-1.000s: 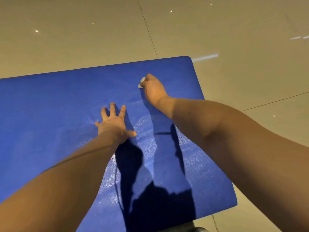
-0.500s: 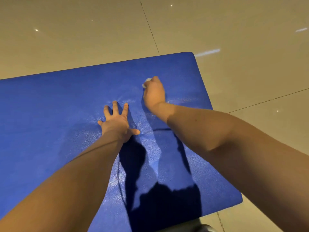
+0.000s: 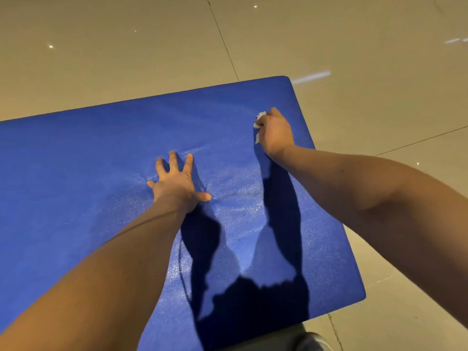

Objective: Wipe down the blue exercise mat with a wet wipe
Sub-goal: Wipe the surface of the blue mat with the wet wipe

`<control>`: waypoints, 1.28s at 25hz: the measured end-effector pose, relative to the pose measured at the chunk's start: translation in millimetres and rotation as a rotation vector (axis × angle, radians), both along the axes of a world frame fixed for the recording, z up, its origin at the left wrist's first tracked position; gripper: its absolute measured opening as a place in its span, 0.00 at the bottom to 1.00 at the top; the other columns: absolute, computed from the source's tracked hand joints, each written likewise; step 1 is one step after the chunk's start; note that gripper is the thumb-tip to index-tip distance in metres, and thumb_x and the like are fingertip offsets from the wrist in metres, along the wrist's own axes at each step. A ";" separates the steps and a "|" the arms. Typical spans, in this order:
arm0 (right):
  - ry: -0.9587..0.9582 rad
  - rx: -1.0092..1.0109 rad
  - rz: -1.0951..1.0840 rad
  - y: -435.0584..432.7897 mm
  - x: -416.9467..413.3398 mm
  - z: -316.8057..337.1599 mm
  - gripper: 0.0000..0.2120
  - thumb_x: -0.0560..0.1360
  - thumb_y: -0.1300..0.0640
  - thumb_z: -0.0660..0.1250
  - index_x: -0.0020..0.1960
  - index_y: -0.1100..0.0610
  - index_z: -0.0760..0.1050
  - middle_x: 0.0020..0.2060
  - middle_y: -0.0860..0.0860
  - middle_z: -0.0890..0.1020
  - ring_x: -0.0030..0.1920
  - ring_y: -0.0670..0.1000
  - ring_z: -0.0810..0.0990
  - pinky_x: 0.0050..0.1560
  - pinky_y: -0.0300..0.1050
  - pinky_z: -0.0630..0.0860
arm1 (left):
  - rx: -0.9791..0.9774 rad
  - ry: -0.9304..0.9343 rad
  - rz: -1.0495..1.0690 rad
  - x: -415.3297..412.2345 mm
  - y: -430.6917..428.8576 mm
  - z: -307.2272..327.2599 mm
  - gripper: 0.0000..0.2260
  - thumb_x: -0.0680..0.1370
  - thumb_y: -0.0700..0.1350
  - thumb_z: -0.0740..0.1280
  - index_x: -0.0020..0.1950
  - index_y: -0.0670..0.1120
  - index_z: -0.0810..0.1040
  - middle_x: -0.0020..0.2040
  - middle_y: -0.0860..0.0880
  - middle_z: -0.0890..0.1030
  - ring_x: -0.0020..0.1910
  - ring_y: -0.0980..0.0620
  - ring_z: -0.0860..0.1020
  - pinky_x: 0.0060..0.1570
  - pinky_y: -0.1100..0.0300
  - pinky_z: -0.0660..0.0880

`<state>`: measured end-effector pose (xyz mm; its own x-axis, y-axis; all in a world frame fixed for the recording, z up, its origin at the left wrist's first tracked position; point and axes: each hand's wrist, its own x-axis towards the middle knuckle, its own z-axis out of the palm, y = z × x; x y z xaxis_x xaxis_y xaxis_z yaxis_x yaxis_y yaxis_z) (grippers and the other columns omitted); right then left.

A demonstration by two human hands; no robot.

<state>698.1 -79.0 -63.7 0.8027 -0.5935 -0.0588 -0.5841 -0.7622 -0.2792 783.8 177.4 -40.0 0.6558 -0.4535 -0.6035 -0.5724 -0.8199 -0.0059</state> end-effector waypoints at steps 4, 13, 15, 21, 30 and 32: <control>-0.067 0.111 -0.121 39.2 17.7 -1.2 0.07 0.77 0.68 0.60 0.49 0.63 0.76 0.47 0.56 0.72 0.51 0.62 0.76 0.42 0.39 0.62 | 0.018 0.008 0.001 0.9 -3.5 2.5 0.54 0.69 0.71 0.71 0.82 0.59 0.38 0.81 0.51 0.36 0.80 0.38 0.40 0.72 0.29 0.59; -0.054 0.126 0.264 81.2 5.8 -4.1 0.12 0.79 0.65 0.64 0.59 0.62 0.81 0.56 0.60 0.75 0.57 0.61 0.76 0.57 0.41 0.70 | 0.015 -0.017 -0.021 1.1 -0.4 2.5 0.54 0.69 0.73 0.69 0.82 0.58 0.38 0.82 0.51 0.37 0.80 0.38 0.41 0.71 0.31 0.63; -0.045 0.062 0.184 48.9 -15.5 -0.4 0.13 0.79 0.65 0.62 0.59 0.60 0.81 0.57 0.60 0.76 0.57 0.60 0.75 0.53 0.40 0.68 | 0.011 -0.020 -0.027 0.7 1.0 2.9 0.54 0.69 0.73 0.69 0.82 0.59 0.38 0.82 0.51 0.37 0.80 0.38 0.40 0.71 0.31 0.63; -0.067 0.061 -0.194 39.4 -31.0 -5.9 0.05 0.77 0.68 0.61 0.50 0.63 0.74 0.50 0.55 0.76 0.48 0.55 0.75 0.45 0.36 0.70 | -0.026 -0.004 -0.005 -2.5 3.9 3.8 0.53 0.70 0.72 0.69 0.82 0.58 0.39 0.82 0.51 0.37 0.80 0.39 0.39 0.72 0.29 0.58; -0.008 0.189 0.249 115.3 -18.6 0.1 0.10 0.78 0.66 0.63 0.54 0.65 0.81 0.56 0.60 0.75 0.57 0.60 0.77 0.58 0.45 0.73 | -0.121 -0.076 -0.003 -37.7 30.7 2.5 0.40 0.78 0.68 0.61 0.83 0.53 0.49 0.82 0.45 0.46 0.80 0.39 0.47 0.75 0.42 0.59; 0.023 0.142 0.215 81.0 -36.8 -1.0 0.09 0.76 0.67 0.64 0.53 0.64 0.81 0.55 0.59 0.75 0.57 0.61 0.77 0.59 0.45 0.73 | -0.102 -0.076 -0.027 -50.8 43.5 3.4 0.43 0.76 0.72 0.60 0.83 0.54 0.46 0.82 0.45 0.45 0.80 0.39 0.46 0.76 0.42 0.57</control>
